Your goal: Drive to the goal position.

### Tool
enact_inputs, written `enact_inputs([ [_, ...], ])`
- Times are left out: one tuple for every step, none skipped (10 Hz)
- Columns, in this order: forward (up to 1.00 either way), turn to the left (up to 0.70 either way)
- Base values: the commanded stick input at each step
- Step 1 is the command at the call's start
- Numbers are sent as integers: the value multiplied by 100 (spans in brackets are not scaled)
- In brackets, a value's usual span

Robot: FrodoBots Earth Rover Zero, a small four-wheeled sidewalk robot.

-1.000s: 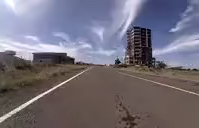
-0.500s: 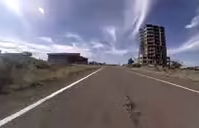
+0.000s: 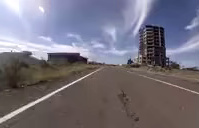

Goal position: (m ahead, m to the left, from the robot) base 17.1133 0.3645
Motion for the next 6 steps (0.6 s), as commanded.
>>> enact_inputs([
  [-100, 0],
  [-100, 0],
  [-100, 0],
  [-100, 0],
  [-100, 40],
  [-100, 40],
])
